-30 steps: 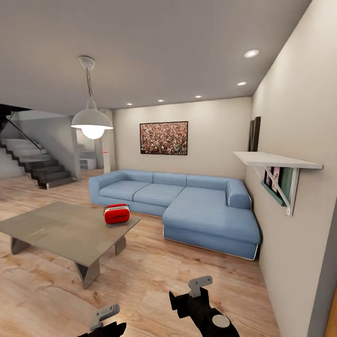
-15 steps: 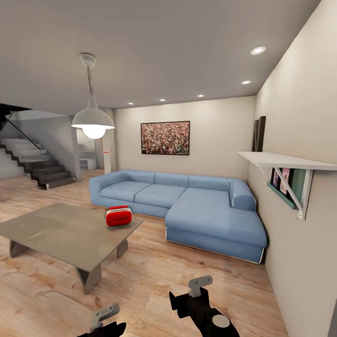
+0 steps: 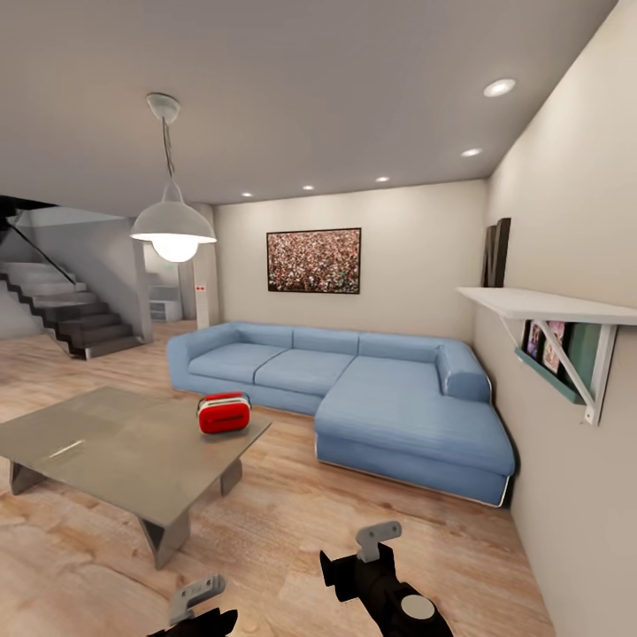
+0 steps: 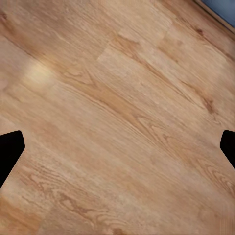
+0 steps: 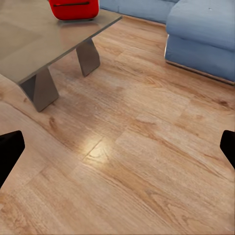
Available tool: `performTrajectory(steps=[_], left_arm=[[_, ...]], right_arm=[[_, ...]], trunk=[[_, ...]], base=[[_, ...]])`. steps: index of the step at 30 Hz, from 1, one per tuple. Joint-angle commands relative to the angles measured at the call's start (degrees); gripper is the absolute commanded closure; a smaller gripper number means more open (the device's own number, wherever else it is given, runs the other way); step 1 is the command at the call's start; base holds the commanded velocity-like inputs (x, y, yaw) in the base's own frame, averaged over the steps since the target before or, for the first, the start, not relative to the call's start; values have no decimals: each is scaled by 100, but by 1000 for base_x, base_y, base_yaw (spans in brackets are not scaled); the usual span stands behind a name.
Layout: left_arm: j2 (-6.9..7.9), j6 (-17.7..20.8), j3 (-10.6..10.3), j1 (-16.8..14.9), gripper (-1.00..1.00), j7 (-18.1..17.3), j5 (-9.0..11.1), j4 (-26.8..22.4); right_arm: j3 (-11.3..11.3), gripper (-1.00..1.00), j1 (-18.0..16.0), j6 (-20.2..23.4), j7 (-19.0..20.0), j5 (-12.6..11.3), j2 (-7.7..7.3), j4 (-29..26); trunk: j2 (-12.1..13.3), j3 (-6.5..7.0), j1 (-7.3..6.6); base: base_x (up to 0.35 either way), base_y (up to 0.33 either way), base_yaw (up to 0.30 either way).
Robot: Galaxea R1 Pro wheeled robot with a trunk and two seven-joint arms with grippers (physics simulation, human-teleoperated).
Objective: Turn on the radio receiver that's on the table in the living room.
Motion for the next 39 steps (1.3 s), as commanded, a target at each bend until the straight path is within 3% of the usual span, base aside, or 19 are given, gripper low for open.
performTrajectory(steps=[1, 19, 39], left_arm=[[0, 0, 0, 0, -100, 0, 0, 0], [0, -257, -4, 0, -100, -3, 19, 140], [2, -246, 0, 0, -100, -16, 23, 141]], right_arm=[[1, -100, 0, 0, 0, 0, 0, 0], [8, -100, 0, 0, 0, 0, 0, 0], [8, -100, 0, 0, 0, 0, 0, 0]], trunk=[[0, 0, 0], [0, 0, 0], [0, 0, 0]], base=[[309, 35, 0], [292, -44, 0], [90, 23, 0]])
